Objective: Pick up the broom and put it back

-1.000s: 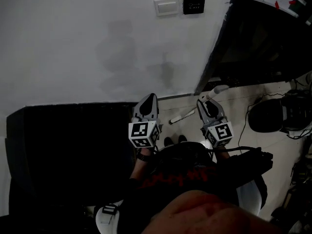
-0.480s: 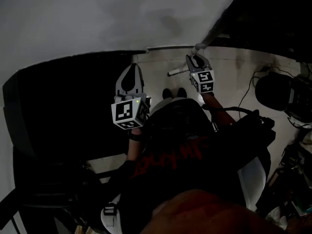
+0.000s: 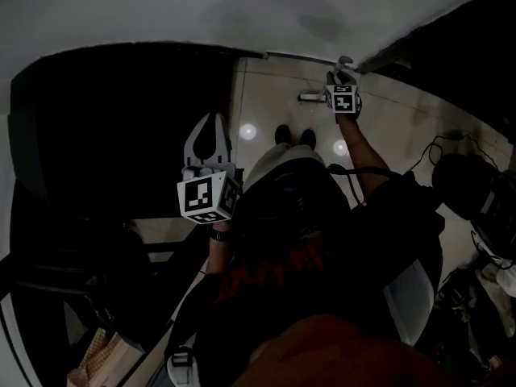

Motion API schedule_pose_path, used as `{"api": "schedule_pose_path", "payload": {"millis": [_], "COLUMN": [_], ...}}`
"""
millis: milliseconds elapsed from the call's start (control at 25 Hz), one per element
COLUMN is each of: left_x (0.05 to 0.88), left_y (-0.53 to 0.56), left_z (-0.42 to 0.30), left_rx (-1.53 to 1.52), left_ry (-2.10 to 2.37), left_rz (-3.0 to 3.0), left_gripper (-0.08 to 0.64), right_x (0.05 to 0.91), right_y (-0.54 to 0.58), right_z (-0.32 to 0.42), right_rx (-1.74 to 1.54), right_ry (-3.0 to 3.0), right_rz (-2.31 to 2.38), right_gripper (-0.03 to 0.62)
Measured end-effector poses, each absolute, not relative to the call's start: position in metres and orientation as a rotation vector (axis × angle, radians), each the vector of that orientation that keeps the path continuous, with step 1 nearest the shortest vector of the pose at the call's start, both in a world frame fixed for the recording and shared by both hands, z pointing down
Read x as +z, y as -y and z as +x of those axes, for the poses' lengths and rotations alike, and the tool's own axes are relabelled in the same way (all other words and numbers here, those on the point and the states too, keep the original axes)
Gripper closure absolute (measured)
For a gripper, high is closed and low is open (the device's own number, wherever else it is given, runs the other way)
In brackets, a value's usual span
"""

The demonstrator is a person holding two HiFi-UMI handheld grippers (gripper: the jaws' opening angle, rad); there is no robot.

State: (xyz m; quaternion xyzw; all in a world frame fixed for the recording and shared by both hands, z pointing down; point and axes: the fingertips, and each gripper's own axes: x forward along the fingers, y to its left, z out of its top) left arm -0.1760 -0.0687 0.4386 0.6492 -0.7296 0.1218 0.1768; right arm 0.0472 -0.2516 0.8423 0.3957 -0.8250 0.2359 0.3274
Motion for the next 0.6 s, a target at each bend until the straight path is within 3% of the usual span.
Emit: {"api": "schedule_pose_path", "payload": {"millis": [320, 360, 400, 440, 520, 600], "left_x": [0.492, 0.496, 0.499, 0.499, 0.497, 0.497], "left_y": [0.042, 0.039, 0.037, 0.035, 0.029, 0.024], "left_z": [-0.134, -0.128, -0.124, -0.121, -0.118, -0.117], "left_rx": [0.500, 0.501, 0.499, 0.498, 0.494, 0.486], "left_ry": [1.870, 1.843, 1.823, 1.812, 1.802, 1.784], "left_rz": [1.822, 1.827, 1.837, 1.852, 1.887, 1.916], "left_gripper": [0.555, 0.555, 0.555, 0.555, 0.555, 0.555], "right_x": [0.877, 0.876, 0.874, 0.871, 0.861, 0.836], "right_y": [0.354, 0.360, 0.363, 0.362, 0.345, 0.313], "right_z": [0.041, 0.043, 0.046, 0.050, 0.058, 0.066], "right_rx": [0.700, 0.765, 0.849, 0.932, 0.988, 0.847], "right_ry": [2.122, 2.127, 2.138, 2.147, 2.165, 2.199], "right_rz": [1.107, 1.136, 1.174, 1.211, 1.266, 1.303], "right_gripper": [0.500, 0.477, 0.359, 0.302, 0.306, 0.402]}}
